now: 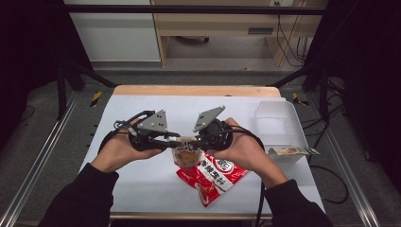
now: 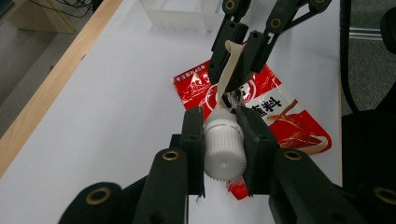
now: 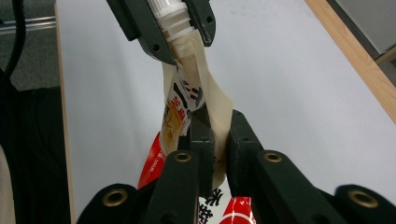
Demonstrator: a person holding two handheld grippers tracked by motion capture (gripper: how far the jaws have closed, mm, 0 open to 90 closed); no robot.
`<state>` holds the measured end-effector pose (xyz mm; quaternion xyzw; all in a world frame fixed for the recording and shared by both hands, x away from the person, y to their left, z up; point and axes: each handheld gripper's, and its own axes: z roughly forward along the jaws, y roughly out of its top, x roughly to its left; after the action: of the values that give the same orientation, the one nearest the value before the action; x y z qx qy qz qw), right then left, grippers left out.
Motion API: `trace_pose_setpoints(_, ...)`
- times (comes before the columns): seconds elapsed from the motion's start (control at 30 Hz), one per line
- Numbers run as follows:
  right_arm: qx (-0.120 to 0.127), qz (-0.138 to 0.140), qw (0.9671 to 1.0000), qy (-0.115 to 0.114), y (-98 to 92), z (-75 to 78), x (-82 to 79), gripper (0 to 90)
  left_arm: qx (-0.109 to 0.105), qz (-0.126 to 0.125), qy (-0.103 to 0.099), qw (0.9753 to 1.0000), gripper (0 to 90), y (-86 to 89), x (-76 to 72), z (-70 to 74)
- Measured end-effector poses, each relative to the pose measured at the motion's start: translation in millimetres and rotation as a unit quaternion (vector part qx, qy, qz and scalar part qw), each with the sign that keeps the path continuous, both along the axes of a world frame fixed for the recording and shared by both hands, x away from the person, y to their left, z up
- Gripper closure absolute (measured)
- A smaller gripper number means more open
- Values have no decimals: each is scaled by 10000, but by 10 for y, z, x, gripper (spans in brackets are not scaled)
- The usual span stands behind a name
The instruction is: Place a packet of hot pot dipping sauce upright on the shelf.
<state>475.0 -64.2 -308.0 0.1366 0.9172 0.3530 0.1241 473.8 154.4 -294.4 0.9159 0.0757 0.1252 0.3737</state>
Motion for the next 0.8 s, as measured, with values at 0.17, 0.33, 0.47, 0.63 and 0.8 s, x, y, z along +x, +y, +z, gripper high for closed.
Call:
trace_pose_setpoints(0.17,-174,15,9998,-83,39,37,1,874,-194,101,99,9997,731,32,26,-41)
trace_pose_setpoints(0.33,-218,4,9996,-179,47,72,12,879,-425,172,167,9988,678,68,47,-62)
trace_pose_setpoints(0.47,-322,8,9992,-230,23,89,61,881,-632,333,176,9973,526,144,62,-60)
trace_pose_setpoints(0.63,-342,-33,9991,-251,-35,109,103,881,-773,518,58,9956,313,254,29,-74)
trace_pose_setpoints(0.8,-276,-33,9989,-374,-151,165,144,881,-929,740,127,9928,227,401,-15,-252)
